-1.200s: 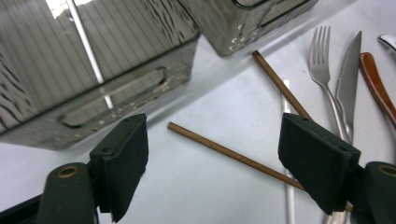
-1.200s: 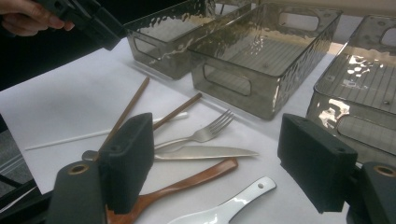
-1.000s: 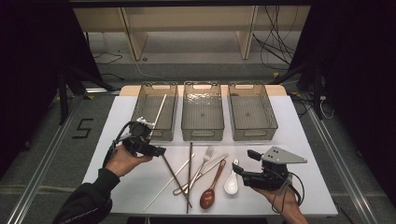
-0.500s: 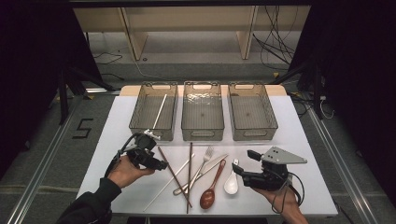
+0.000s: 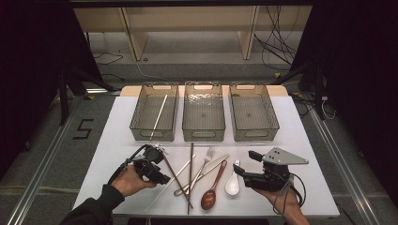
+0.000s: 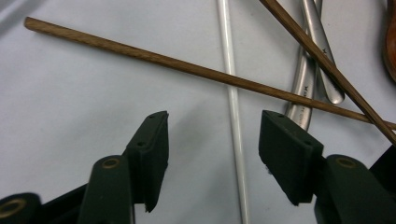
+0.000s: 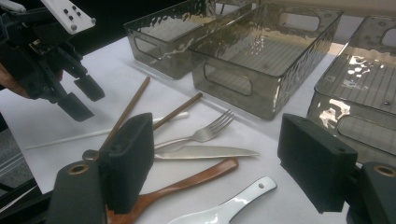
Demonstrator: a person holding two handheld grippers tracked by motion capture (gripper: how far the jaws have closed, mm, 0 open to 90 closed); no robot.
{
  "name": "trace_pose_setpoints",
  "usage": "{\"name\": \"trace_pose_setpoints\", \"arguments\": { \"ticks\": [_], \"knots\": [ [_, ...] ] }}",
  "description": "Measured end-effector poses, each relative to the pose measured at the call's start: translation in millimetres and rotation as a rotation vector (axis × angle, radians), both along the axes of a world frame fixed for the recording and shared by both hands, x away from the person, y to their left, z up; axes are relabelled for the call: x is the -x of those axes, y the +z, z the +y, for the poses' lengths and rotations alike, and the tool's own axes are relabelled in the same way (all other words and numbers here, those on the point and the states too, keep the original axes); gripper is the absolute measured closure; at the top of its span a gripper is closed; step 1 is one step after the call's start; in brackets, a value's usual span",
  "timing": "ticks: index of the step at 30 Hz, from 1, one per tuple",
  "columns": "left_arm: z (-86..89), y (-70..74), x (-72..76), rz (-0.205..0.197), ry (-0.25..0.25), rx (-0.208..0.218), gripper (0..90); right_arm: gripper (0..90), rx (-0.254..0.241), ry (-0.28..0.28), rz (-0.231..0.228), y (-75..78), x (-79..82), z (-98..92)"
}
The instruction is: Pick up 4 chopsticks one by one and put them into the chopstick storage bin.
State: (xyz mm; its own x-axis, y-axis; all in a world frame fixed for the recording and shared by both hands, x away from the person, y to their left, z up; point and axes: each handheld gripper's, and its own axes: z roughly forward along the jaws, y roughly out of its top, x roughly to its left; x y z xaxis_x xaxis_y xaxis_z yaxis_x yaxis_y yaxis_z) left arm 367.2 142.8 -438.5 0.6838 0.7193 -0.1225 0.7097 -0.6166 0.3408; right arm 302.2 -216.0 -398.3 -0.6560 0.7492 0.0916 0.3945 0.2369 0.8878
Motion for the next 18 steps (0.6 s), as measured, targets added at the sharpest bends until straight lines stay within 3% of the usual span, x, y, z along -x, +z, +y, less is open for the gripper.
{"name": "trace_pose_setpoints", "arguments": {
  "ticks": [7,18],
  "knots": [
    [-7.9,-6.2,1.1,0.002,-0.018,-0.009,46.2,28.1,0.005,0.000,0.000,-0.1,0.1,0.3],
    [-4.3,-5.4,-15.6,0.009,0.109,0.104,41.9,28.1,0.011,0.001,0.001,-1.0,-0.3,1.4]
  ]
}}
